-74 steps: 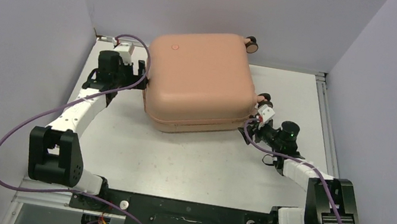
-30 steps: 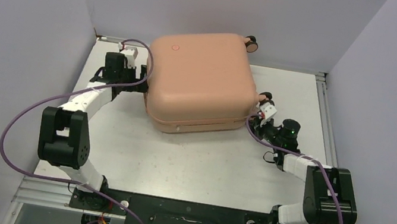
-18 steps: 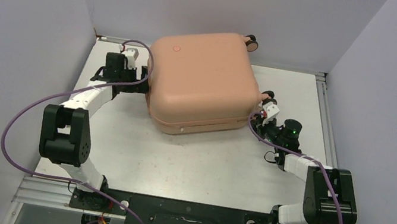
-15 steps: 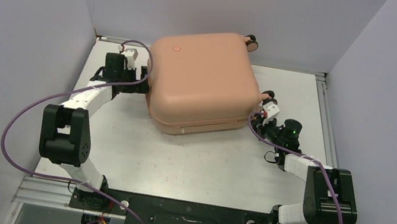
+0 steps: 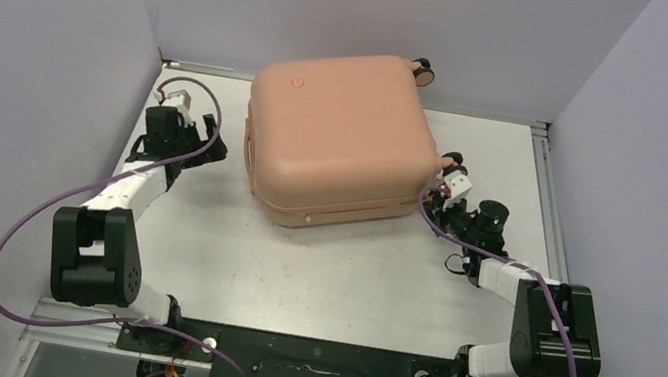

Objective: Pack the luggage
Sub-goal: Zip the luggage at the center of the board.

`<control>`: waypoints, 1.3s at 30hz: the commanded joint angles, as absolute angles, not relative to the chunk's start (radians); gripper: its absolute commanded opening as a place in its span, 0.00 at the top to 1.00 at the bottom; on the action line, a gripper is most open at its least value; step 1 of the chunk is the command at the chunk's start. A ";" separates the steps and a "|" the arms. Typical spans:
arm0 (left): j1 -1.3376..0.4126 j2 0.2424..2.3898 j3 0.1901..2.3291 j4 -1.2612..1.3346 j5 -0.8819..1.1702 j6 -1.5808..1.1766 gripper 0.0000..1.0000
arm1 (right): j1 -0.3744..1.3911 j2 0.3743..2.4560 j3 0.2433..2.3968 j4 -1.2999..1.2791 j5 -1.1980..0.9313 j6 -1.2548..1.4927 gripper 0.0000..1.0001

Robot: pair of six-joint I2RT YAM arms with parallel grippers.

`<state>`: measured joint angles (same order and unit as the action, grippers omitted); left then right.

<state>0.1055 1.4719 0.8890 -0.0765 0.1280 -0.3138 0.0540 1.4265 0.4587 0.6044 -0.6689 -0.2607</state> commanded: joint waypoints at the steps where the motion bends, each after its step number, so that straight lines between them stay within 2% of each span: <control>1: 0.103 1.486 0.916 0.047 0.200 -0.367 0.00 | 0.014 1.425 0.500 0.636 -0.574 -0.257 0.95; 10: 0.073 1.666 1.028 0.002 0.251 -0.384 0.00 | 0.014 1.411 0.498 0.631 -0.575 -0.261 0.95; 24: 0.019 1.691 1.042 0.028 0.274 -0.413 0.00 | 0.016 1.433 0.503 0.629 -0.578 -0.259 0.95; 30: -0.031 1.711 1.074 -0.052 0.136 -0.355 0.09 | 0.017 1.434 0.509 0.633 -0.582 -0.256 0.95; 36: -0.050 1.788 1.128 -0.093 0.124 -0.335 0.13 | 0.020 1.427 0.510 0.628 -0.582 -0.258 0.95; 38: -0.058 1.812 1.146 -0.108 0.118 -0.325 0.21 | 0.020 1.429 0.510 0.625 -0.580 -0.263 0.95; 39: -0.060 1.824 1.159 -0.119 0.117 -0.321 0.28 | 0.019 1.429 0.510 0.621 -0.579 -0.265 0.95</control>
